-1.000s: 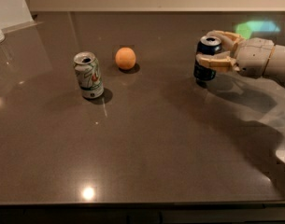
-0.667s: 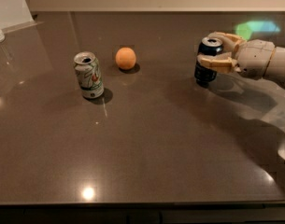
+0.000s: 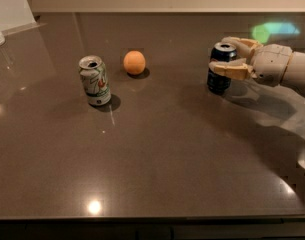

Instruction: Place pepsi can upright

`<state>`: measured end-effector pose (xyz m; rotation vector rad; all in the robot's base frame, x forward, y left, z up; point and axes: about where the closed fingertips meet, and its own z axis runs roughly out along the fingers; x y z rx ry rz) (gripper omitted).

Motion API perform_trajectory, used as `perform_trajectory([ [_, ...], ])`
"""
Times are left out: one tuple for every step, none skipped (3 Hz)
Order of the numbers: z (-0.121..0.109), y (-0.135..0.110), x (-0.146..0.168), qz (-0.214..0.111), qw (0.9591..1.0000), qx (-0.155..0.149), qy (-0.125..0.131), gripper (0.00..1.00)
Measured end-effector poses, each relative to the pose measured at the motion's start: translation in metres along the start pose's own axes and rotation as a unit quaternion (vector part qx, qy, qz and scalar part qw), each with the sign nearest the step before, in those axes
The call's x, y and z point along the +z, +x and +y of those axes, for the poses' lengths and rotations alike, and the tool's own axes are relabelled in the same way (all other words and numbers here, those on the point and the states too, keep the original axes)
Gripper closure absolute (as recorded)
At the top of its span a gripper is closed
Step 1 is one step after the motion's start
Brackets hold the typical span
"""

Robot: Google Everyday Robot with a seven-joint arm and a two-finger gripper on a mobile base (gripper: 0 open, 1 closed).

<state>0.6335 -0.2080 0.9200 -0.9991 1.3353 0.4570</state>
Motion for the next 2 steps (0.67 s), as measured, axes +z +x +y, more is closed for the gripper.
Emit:
perform_trajectory([
  [0.0012,-0.0007,0.0025,-0.001,1.0,0.0,-0.002,0.0],
  [0.0013,-0.0007,0.0026,-0.001,1.0,0.0,-0.002,0.0],
])
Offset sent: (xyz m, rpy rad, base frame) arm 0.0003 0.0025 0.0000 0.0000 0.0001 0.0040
